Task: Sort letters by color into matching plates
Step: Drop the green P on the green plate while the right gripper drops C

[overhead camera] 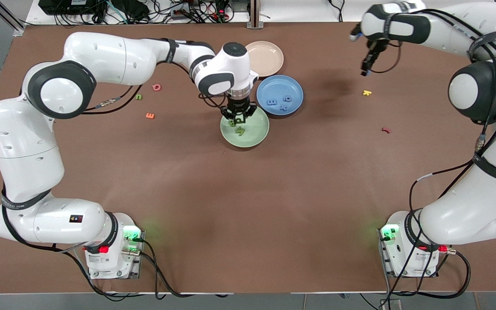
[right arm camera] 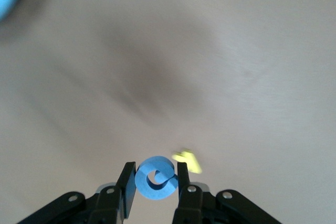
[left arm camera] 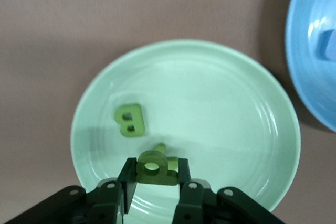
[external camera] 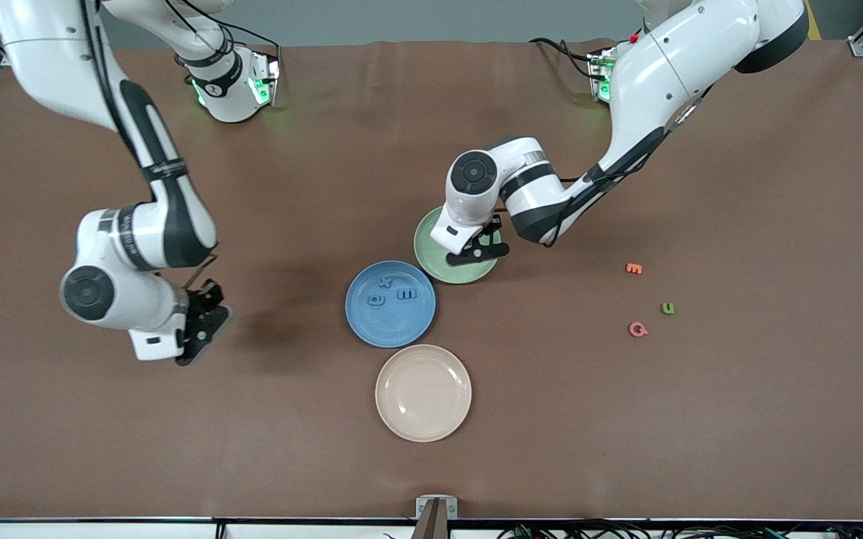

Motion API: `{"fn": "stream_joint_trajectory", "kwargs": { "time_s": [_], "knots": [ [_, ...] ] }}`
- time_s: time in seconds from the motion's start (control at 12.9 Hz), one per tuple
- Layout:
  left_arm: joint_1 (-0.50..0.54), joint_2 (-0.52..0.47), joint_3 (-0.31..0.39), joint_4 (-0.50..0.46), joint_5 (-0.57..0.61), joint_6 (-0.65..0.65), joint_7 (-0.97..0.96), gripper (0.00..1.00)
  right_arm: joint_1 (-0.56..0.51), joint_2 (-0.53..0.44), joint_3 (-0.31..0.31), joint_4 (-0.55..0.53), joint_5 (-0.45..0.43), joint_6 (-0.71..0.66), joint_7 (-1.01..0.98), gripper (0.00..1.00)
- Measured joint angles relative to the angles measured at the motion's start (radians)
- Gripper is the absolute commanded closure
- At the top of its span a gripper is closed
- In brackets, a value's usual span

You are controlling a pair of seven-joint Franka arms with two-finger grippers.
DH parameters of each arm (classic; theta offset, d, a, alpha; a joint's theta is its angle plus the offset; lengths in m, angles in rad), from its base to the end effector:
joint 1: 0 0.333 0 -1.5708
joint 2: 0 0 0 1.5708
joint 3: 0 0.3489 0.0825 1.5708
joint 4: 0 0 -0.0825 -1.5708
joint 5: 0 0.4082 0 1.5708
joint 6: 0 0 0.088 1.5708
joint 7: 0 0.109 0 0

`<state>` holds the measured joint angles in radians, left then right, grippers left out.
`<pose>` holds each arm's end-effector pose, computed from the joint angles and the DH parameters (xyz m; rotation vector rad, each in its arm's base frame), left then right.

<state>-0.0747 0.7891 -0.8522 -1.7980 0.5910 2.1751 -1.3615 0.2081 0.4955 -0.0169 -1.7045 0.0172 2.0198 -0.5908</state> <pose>0.4602 -0.4895 0.2241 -3.0979 -0.2876 0.2075 0.6712 0.1322 0.3042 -2.8590 -1.1659 0.2712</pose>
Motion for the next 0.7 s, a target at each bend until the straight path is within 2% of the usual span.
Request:
{"fn": "stream_joint_trajectory", "kwargs": {
  "time_s": [0.08,0.16,0.39,0.54,0.7],
  "knots": [
    [-0.012,0.003,0.003,-0.003,0.0,0.0,-0.021,0.11,0.042,-0.003,0.005,0.0,0.002,-0.004,0.128,0.9],
    [-0.024,0.003,0.012,-0.004,0.0,0.0,-0.035,0.01,0.085,-0.003,0.009,0.0,0.012,-0.004,0.258,0.9],
    [-0.026,0.003,0.033,-0.003,0.0,0.0,-0.046,0.01,0.218,0.001,0.012,0.01,0.126,0.009,0.602,0.9],
    [-0.009,0.001,0.034,0.001,0.0,0.0,-0.046,0.01,0.298,0.026,0.013,0.043,0.154,0.04,0.809,0.9],
    [0.019,-0.011,0.035,0.011,0.002,0.0,-0.043,0.01,0.361,0.077,0.013,0.063,0.157,0.132,0.97,0.9]
  ]
}}
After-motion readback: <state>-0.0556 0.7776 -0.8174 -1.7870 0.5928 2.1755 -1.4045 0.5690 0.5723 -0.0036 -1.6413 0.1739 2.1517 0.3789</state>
